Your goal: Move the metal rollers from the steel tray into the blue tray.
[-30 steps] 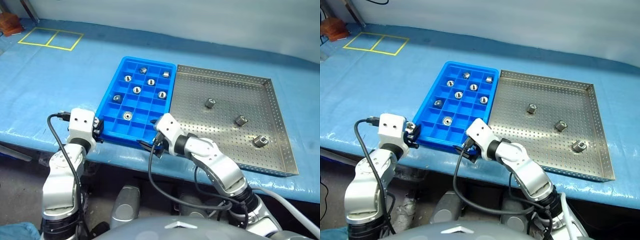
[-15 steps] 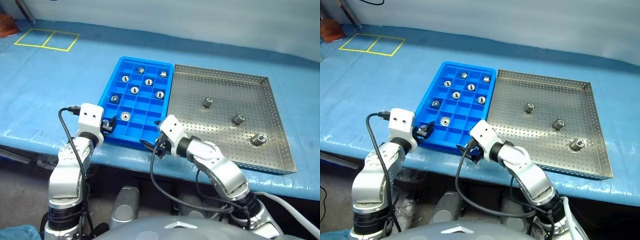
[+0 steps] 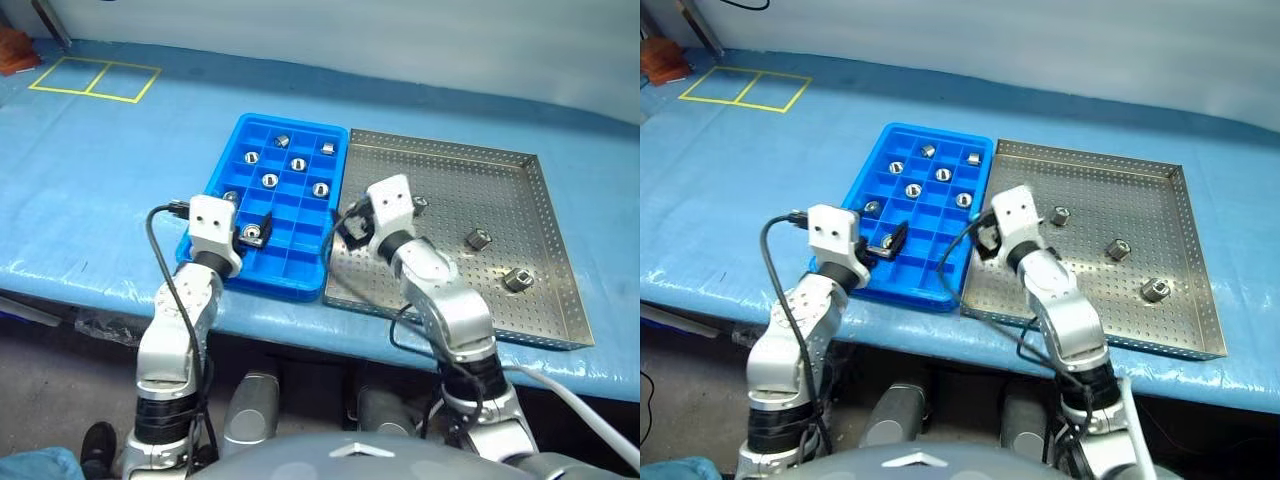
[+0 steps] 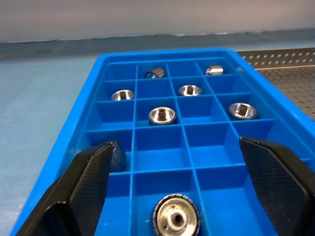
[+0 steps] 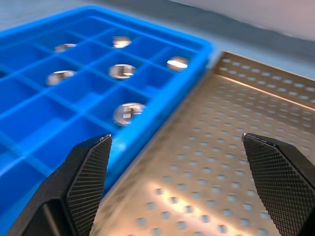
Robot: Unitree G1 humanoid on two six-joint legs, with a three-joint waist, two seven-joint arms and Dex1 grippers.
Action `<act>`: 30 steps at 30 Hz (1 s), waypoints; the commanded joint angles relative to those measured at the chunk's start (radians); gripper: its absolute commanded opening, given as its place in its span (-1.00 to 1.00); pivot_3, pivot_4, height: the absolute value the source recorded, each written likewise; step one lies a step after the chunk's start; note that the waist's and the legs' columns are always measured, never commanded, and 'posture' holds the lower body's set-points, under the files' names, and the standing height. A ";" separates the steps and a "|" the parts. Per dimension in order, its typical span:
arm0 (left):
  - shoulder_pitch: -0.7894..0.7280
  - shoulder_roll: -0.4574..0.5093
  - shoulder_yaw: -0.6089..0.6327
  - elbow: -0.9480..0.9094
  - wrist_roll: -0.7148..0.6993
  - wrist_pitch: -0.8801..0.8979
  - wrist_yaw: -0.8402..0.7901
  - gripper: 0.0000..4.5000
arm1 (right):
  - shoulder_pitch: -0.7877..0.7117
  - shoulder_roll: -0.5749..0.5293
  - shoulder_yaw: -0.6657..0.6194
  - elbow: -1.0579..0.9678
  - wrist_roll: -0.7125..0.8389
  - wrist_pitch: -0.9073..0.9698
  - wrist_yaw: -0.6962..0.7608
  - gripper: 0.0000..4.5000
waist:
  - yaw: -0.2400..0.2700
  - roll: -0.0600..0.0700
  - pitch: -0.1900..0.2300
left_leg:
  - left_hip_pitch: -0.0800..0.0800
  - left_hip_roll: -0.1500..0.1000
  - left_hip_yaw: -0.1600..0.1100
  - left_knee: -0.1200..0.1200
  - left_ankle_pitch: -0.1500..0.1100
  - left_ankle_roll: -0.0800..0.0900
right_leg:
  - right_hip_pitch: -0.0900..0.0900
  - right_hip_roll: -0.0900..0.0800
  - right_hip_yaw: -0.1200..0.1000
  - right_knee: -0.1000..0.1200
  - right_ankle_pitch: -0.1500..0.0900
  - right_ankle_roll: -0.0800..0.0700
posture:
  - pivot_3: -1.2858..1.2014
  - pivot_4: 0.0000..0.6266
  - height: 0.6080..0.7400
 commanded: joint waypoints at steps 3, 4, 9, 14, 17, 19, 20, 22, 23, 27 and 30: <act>0.004 0.023 -0.132 0.093 0.045 -0.196 -0.040 0.99 | -0.034 -0.003 -0.238 0.058 -0.079 -0.033 -0.237 1.00 | -0.002 0.001 0.000 | 0.000 0.000 0.000 -0.002 0.000 0.000 | -0.001 0.000 0.000 0.000 0.001 -0.003 | 0.16 -0.52 1.00; 0.012 0.028 -0.154 0.109 0.051 -0.218 -0.049 0.99 | -0.034 0.001 -0.287 0.070 -0.098 -0.047 -0.302 1.00 | -0.002 0.001 0.000 | 0.000 0.000 0.000 -0.002 0.000 0.000 | -0.001 0.000 0.000 0.000 0.001 -0.003 | 0.16 -0.52 1.00; 0.037 0.014 -0.198 0.136 0.022 -0.237 -0.080 0.99 | -0.021 0.020 -0.440 0.081 -0.160 -0.104 -0.509 1.00 | -0.019 0.004 -0.001 | 0.000 0.000 0.000 -0.003 0.000 0.000 | -0.001 0.000 0.000 0.000 -0.001 -0.001 | 0.12 -0.52 1.00; 0.039 0.004 -0.198 0.148 0.001 -0.242 -0.093 0.99 | 0.041 0.084 -0.503 0.026 -0.150 -0.101 -0.564 1.00 | -0.049 0.009 -0.004 | 0.001 0.000 0.001 -0.002 0.000 0.001 | 0.000 0.000 0.001 0.001 -0.001 0.000 | 0.11 -0.52 1.00; 0.041 0.009 -0.190 0.161 -0.015 -0.259 -0.106 0.99 | 0.083 0.132 -0.511 0.005 -0.129 -0.089 -0.563 1.00 | -0.062 0.012 -0.005 | 0.002 0.000 0.001 -0.002 0.000 0.001 | -0.001 0.000 0.001 0.001 -0.001 0.000 | 0.10 -0.52 1.00; 0.047 0.013 -0.183 0.173 -0.024 -0.278 -0.116 0.99 | 0.106 0.160 -0.516 0.004 -0.119 -0.090 -0.562 1.00 | -0.067 0.012 -0.006 | 0.002 0.001 0.001 -0.002 0.001 0.002 | 0.000 0.000 0.001 0.002 -0.001 0.000 | 0.10 -0.52 1.00; 0.049 0.016 -0.180 0.180 -0.026 -0.286 -0.118 0.99 | 0.119 0.166 -0.510 0.006 -0.124 -0.094 -0.559 1.00 | -0.070 0.013 -0.006 | 0.002 0.001 0.001 -0.002 0.001 0.002 | 0.000 0.000 0.001 0.002 -0.001 0.000 | 0.10 -0.52 1.00; 0.054 0.009 -0.167 0.186 -0.045 -0.286 -0.116 0.99 | 0.136 0.188 -0.519 0.007 -0.104 -0.097 -0.552 1.00 | -0.072 0.014 -0.006 | 0.002 0.001 0.001 -0.002 0.001 0.003 | 0.000 0.000 0.001 0.002 -0.001 0.000 | 0.09 -0.52 1.00; 0.055 0.008 -0.164 0.187 -0.050 -0.285 -0.115 0.99 | 0.139 0.203 -0.534 0.009 -0.082 -0.092 -0.548 1.00 | -0.074 0.014 -0.006 | 0.002 0.001 0.001 -0.001 0.001 0.003 | 0.000 0.000 0.001 0.001 -0.001 0.000 | 0.09 -0.52 1.00; 0.056 0.016 -0.165 0.190 -0.052 -0.284 -0.118 0.99 | 0.152 0.225 -0.548 0.021 -0.051 -0.086 -0.550 1.00 | -0.079 0.015 -0.007 | 0.002 0.001 0.000 -0.001 0.001 0.003 | 0.001 0.000 0.001 0.001 -0.001 0.000 | 0.09 -0.52 1.00; 0.053 0.019 -0.164 0.191 -0.055 -0.283 -0.123 0.99 | 0.151 0.225 -0.553 0.026 -0.027 -0.082 -0.546 1.00 | -0.083 0.015 -0.007 | 0.002 0.001 0.000 -0.001 0.001 0.003 | 0.001 0.000 0.001 0.001 -0.001 0.000 | 0.09 -0.52 1.00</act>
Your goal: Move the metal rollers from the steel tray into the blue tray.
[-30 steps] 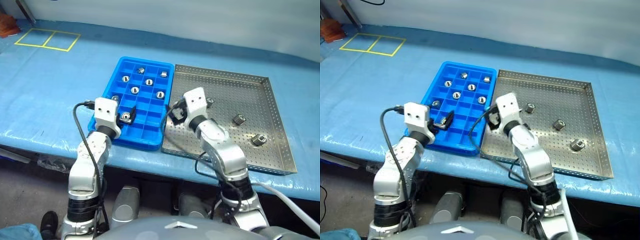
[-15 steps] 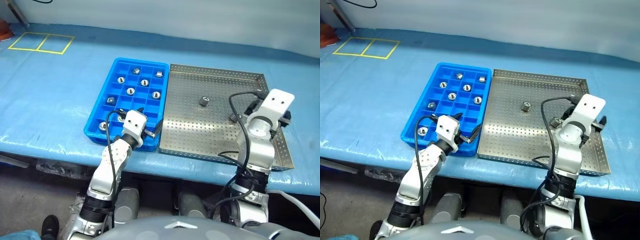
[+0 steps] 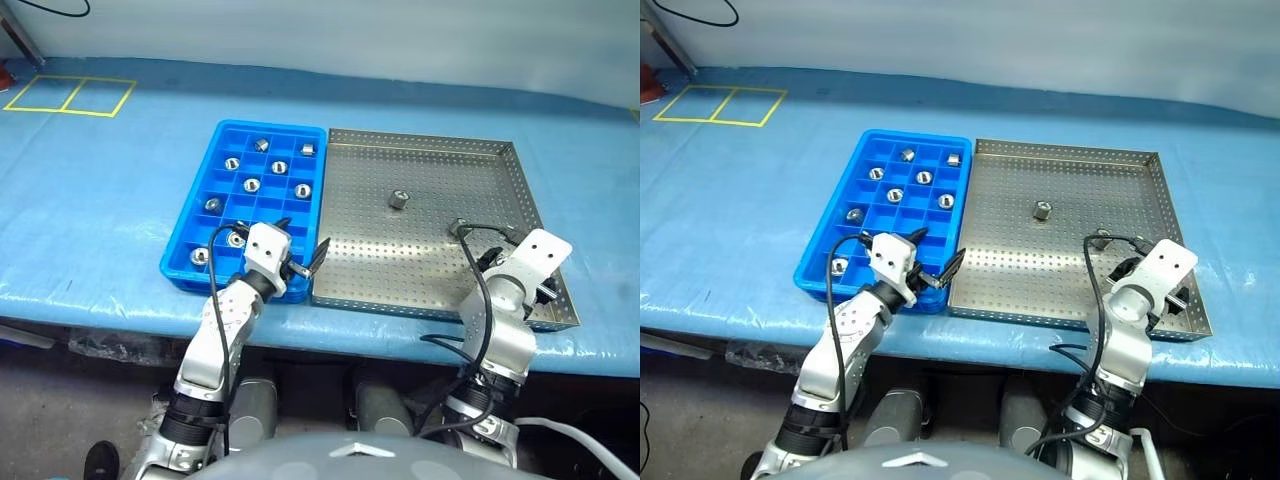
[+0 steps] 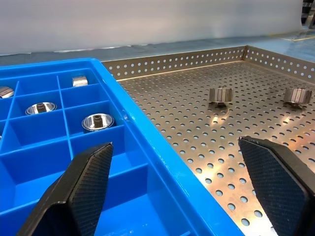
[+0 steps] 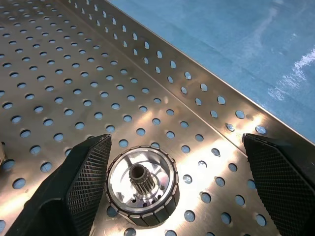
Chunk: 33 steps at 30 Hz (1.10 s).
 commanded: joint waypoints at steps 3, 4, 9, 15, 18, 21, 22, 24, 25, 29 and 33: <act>0.002 0.011 -0.005 0.005 -0.014 -0.016 -0.025 1.00 | -0.002 0.018 -0.015 -0.018 0.051 0.029 0.007 0.83 | -0.001 0.000 0.000 | 0.000 0.000 0.000 0.000 0.000 0.000 | 0.000 0.000 0.000 0.000 0.000 0.000 | 0.09 -0.52 1.00; 0.002 0.015 -0.008 0.003 -0.016 -0.017 -0.033 1.00 | -0.003 0.016 -0.013 -0.017 0.056 0.034 0.008 0.73 | -0.001 0.000 0.000 | 0.000 0.000 0.000 0.000 0.000 0.000 | 0.000 0.000 0.000 0.000 0.000 0.000 | 0.09 -0.52 1.00; 0.020 0.044 -0.008 -0.019 -0.028 -0.025 -0.070 1.00 | -0.003 0.009 -0.003 -0.016 0.074 0.047 0.019 -0.02 | -0.001 0.001 0.000 | 0.000 0.000 0.000 -0.001 0.000 0.000 | -0.001 0.000 0.000 -0.001 0.000 0.000 | 0.09 -0.52 1.00; 0.052 0.100 -0.003 -0.059 -0.050 -0.036 -0.124 1.00 | -0.003 -0.025 0.079 -0.043 0.048 0.045 0.062 -0.23 | -0.004 0.002 0.000 | 0.000 0.000 0.000 -0.001 0.000 0.000 | -0.001 0.000 0.000 -0.001 0.000 0.000 | 0.10 -0.52 1.00; 0.068 0.137 -0.002 -0.076 -0.052 -0.054 -0.152 1.00 | -0.009 -0.053 0.184 -0.103 0.040 0.043 0.139 -0.23 | -0.006 0.003 0.000 | 0.000 0.001 0.001 -0.002 0.000 0.000 | -0.002 0.000 0.000 -0.001 -0.001 -0.001 | 0.11 -0.52 1.00; 0.087 0.155 0.011 -0.090 -0.040 -0.074 -0.143 1.00 | -0.030 -0.068 0.273 -0.144 0.046 0.051 0.207 -0.23 | -0.006 0.003 0.000 | 0.000 0.001 0.001 -0.004 0.000 0.000 | -0.003 0.000 0.000 -0.001 -0.001 -0.002 | 0.12 -0.52 1.00; 0.091 0.163 0.013 -0.094 -0.037 -0.076 -0.142 1.00 | -0.040 -0.076 0.309 -0.152 0.042 0.056 0.231 -0.23 | -0.004 0.003 0.000 | 0.000 0.001 0.001 -0.005 0.000 0.000 | -0.003 0.000 0.000 -0.001 -0.001 -0.002 | 0.13 -0.52 1.00; 0.106 0.189 0.021 -0.104 -0.033 -0.076 -0.154 1.00 | -0.067 -0.096 0.404 -0.163 0.038 0.067 0.299 -0.23 | -0.001 0.003 0.000 | 0.000 0.001 0.000 -0.006 0.000 0.000 | -0.003 0.000 0.000 -0.001 -0.002 -0.003 | 0.14 -0.52 1.00; 0.112 0.200 0.024 -0.109 -0.037 -0.075 -0.159 1.00 | -0.079 -0.099 0.436 -0.166 0.046 0.073 0.327 -0.23 | -0.001 0.003 0.000 | 0.000 0.001 0.000 -0.006 0.000 0.000 | -0.003 0.000 -0.001 -0.001 -0.002 -0.003 | 0.14 -0.52 1.00; 0.143 0.223 0.046 -0.143 -0.064 -0.061 -0.164 1.00 | -0.137 -0.105 0.538 -0.146 0.082 0.104 0.441 -0.23 | 0.002 0.003 0.001 | 0.001 0.002 0.000 -0.007 0.000 0.000 | -0.003 0.001 -0.001 -0.001 -0.003 -0.004 | 0.16 -0.52 1.00; 0.179 0.245 0.066 -0.185 -0.091 -0.036 -0.172 1.00 | -0.189 -0.113 0.609 -0.107 0.093 0.136 0.519 -0.23 | 0.008 0.001 0.001 | 0.000 0.002 0.000 -0.007 0.000 0.000 | -0.003 0.001 -0.001 -0.001 -0.003 -0.004 | 0.18 -0.52 1.00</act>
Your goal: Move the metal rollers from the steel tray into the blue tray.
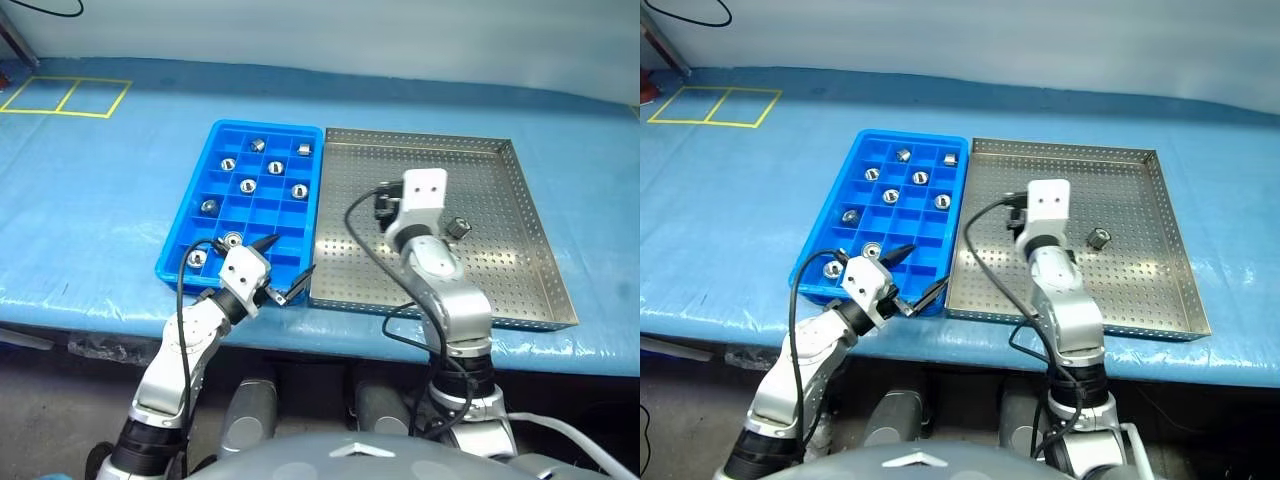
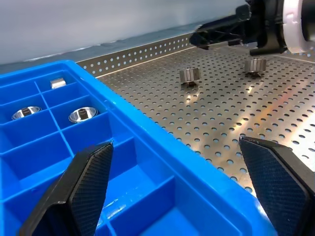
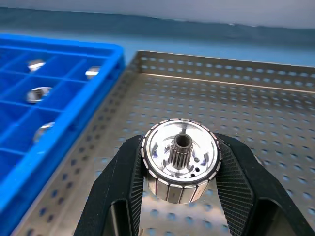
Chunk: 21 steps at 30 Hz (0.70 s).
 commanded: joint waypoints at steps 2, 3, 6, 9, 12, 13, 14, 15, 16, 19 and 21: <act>0.038 0.023 0.030 -0.056 -0.037 0.031 -0.009 1.00 | -0.052 -0.002 0.053 0.010 0.014 0.011 0.071 -0.23 | 0.011 0.000 0.000 | 0.000 0.000 0.000 0.000 0.000 0.000 | 0.000 0.000 0.000 0.000 0.000 0.000 | 0.20 -0.52 1.00; 0.048 0.024 0.039 -0.066 -0.047 0.036 -0.008 1.00 | -0.067 0.002 0.067 0.028 0.014 0.008 0.084 -0.23 | 0.015 -0.001 0.000 | 0.000 0.000 0.000 0.000 0.000 0.000 | 0.000 0.000 0.000 0.000 0.000 0.000 | 0.20 -0.52 1.00; 0.070 0.027 0.060 -0.087 -0.062 0.041 -0.003 1.00 | -0.112 0.018 0.100 0.093 0.011 -0.008 0.117 -0.23 | 0.025 -0.002 0.002 | -0.001 0.000 0.000 0.000 0.000 0.000 | -0.001 0.000 -0.001 0.000 0.000 0.000 | 0.22 -0.52 1.00; 0.086 0.032 0.074 -0.095 -0.070 0.042 -0.005 1.00 | -0.151 0.034 0.120 0.174 0.007 -0.033 0.146 -0.23 | 0.034 -0.002 0.002 | -0.001 0.001 -0.001 0.000 0.000 0.000 | -0.001 0.000 -0.002 0.000 0.000 -0.001 | 0.24 -0.52 1.00; 0.101 0.036 0.079 -0.103 -0.078 0.042 -0.011 1.00 | -0.182 0.045 0.133 0.259 0.002 -0.077 0.175 -0.23 | 0.047 -0.003 0.002 | -0.001 0.000 0.000 -0.001 0.000 0.000 | -0.001 0.000 -0.002 0.000 0.000 -0.001 | 0.25 -0.52 1.00; 0.108 0.038 0.080 -0.106 -0.079 0.041 -0.012 1.00 | -0.191 0.050 0.134 0.284 0.004 -0.093 0.187 -0.23 | 0.051 -0.003 0.002 | -0.001 0.000 0.000 -0.002 0.000 0.000 | -0.001 0.000 -0.002 0.000 -0.001 -0.001 | 0.26 -0.52 1.00; 0.114 0.040 0.081 -0.109 -0.078 0.041 -0.011 1.00 | -0.201 0.056 0.133 0.310 0.006 -0.107 0.195 -0.23 | 0.053 -0.003 0.002 | -0.001 0.000 0.000 -0.002 0.000 0.000 | -0.001 0.000 -0.002 -0.001 -0.001 -0.001 | 0.27 -0.52 1.00; 0.121 0.041 0.083 -0.112 -0.077 0.039 -0.010 1.00 | -0.212 0.062 0.133 0.336 0.006 -0.122 0.200 -0.23 | 0.054 -0.003 0.002 | -0.001 0.000 0.000 -0.002 0.000 0.000 | -0.001 0.000 -0.002 -0.001 -0.001 -0.001 | 0.27 -0.52 1.00; 0.127 0.042 0.085 -0.115 -0.075 0.038 -0.007 1.00 | -0.222 0.068 0.132 0.360 0.004 -0.137 0.205 -0.23 | 0.056 -0.003 0.002 | -0.001 0.000 0.000 -0.002 0.000 0.000 | -0.002 0.000 -0.002 -0.001 -0.001 -0.001 | 0.27 -0.52 1.00; 0.140 0.041 0.089 -0.124 -0.074 0.036 -0.004 1.00 | -0.252 0.082 0.124 0.426 0.004 -0.179 0.222 -0.23 | 0.059 -0.003 0.002 | -0.001 0.000 0.000 -0.003 0.000 0.000 | -0.002 0.000 -0.002 0.000 -0.001 -0.001 | 0.29 -0.52 1.00; 0.143 0.039 0.090 -0.127 -0.073 0.037 0.000 1.00 | -0.275 0.087 0.119 0.466 0.002 -0.204 0.227 -0.23 | 0.061 -0.003 0.002 | 0.000 0.000 0.000 -0.003 0.000 0.000 | -0.002 0.001 -0.002 0.000 -0.001 -0.002 | 0.29 -0.52 1.00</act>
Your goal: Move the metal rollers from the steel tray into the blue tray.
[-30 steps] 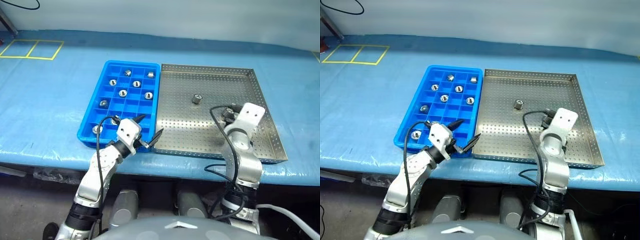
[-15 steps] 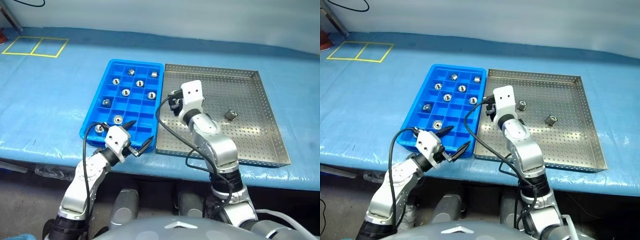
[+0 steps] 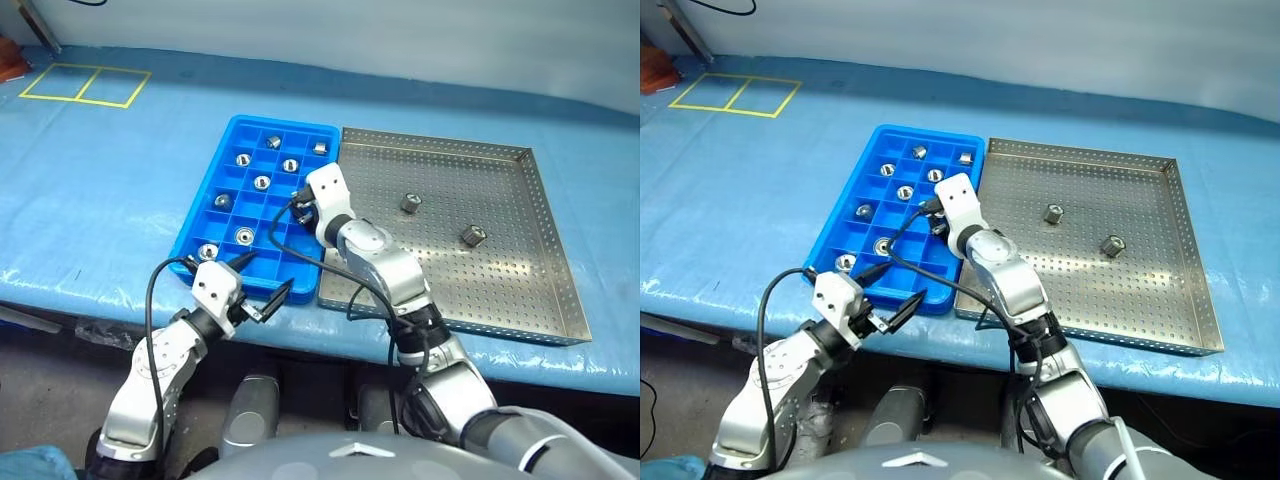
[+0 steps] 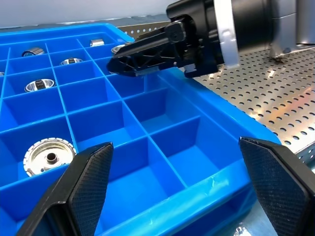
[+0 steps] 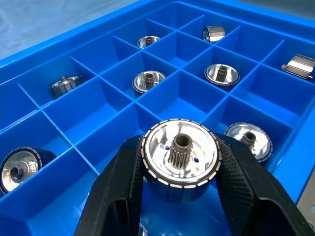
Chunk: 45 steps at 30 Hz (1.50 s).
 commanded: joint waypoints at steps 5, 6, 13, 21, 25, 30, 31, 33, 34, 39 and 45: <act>0.023 -0.001 0.017 -0.050 0.002 -0.014 0.030 1.00 | -0.086 0.034 -0.032 0.108 0.005 -0.098 0.026 -0.23 | 0.011 0.000 0.000 | 0.000 0.000 0.000 -0.001 0.000 0.000 | 0.000 0.001 0.000 0.000 0.000 -0.001 | 0.31 -0.52 1.00; 0.025 -0.002 0.018 -0.051 0.004 -0.014 0.036 1.00 | -0.090 0.038 -0.033 0.121 0.006 -0.101 0.029 -0.23 | 0.014 0.000 0.000 | 0.000 0.001 0.000 -0.001 0.000 0.000 | -0.001 0.001 0.000 0.000 0.000 -0.001 | 0.31 -0.52 1.00; 0.047 -0.004 0.030 -0.068 0.004 -0.017 0.063 1.00 | -0.098 0.057 -0.027 0.175 0.003 -0.117 0.050 -0.23 | 0.035 0.000 0.000 | 0.000 0.002 0.000 -0.002 0.000 0.000 | -0.001 0.003 0.000 0.000 -0.001 -0.002 | 0.34 -0.52 1.00; 0.054 0.001 0.037 -0.075 0.002 -0.013 0.070 1.00 | -0.090 0.063 -0.065 0.228 -0.007 -0.128 0.009 0.33 | 0.045 0.000 0.000 | 0.001 0.002 0.000 -0.002 0.000 -0.001 | -0.001 0.003 0.000 0.000 -0.001 -0.002 | 0.32 -0.52 1.00; 0.024 0.004 0.023 -0.056 0.002 -0.014 0.057 1.00 | -0.055 0.044 -0.106 0.133 -0.009 -0.112 -0.041 0.76 | 0.047 0.000 0.000 | 0.000 0.002 0.000 -0.002 0.000 -0.001 | -0.001 0.003 0.000 0.000 -0.001 -0.002 | 0.28 -0.52 1.00; -0.042 -0.001 -0.007 -0.017 0.002 -0.007 0.033 1.00 | 0.010 -0.008 -0.170 -0.047 -0.011 -0.064 -0.097 0.76 | 0.041 0.000 0.000 | -0.001 0.002 0.000 -0.001 0.000 -0.001 | -0.001 0.003 0.000 -0.001 -0.001 -0.002 | 0.22 -0.52 1.00; -0.062 -0.004 -0.018 -0.004 0.002 -0.005 0.026 1.00 | 0.028 -0.029 -0.195 -0.090 -0.019 -0.052 -0.118 0.76 | 0.042 0.000 0.000 | -0.001 0.002 0.000 -0.001 0.000 -0.001 | -0.001 0.003 0.000 -0.001 -0.001 -0.002 | 0.21 -0.52 1.00; -0.103 -0.008 -0.042 0.026 0.004 -0.005 0.010 1.00 | 0.068 -0.074 -0.270 -0.179 -0.037 -0.024 -0.180 0.76 | 0.038 0.000 0.000 | -0.001 0.002 0.000 -0.001 0.000 -0.001 | -0.001 0.003 0.000 -0.001 -0.001 -0.002 | 0.18 -0.52 1.00; -0.119 -0.009 -0.051 0.038 0.002 -0.006 0.002 1.00 | 0.086 -0.094 -0.302 -0.213 -0.046 -0.012 -0.207 0.76 | 0.037 0.000 0.000 | -0.001 0.002 0.000 -0.001 0.000 -0.001 | -0.001 0.003 0.000 -0.001 -0.001 -0.002 | 0.17 -0.52 1.00; -0.177 -0.016 -0.083 0.082 0.004 -0.013 -0.021 1.00 | 0.154 -0.158 -0.416 -0.301 -0.089 0.034 -0.315 0.76 | 0.001 0.000 0.000 | -0.001 0.002 0.001 -0.001 0.000 -0.002 | -0.001 0.003 0.000 -0.001 -0.001 -0.002 | 0.13 -0.52 1.00; -0.223 -0.020 -0.109 0.115 0.007 -0.013 -0.039 1.00 | 0.211 -0.154 -0.520 -0.306 -0.075 0.051 -0.381 0.76 | -0.042 0.001 0.000 | 0.000 0.003 0.001 -0.001 0.000 -0.001 | 0.000 0.003 0.001 0.000 -0.001 -0.002 | 0.10 -0.52 1.00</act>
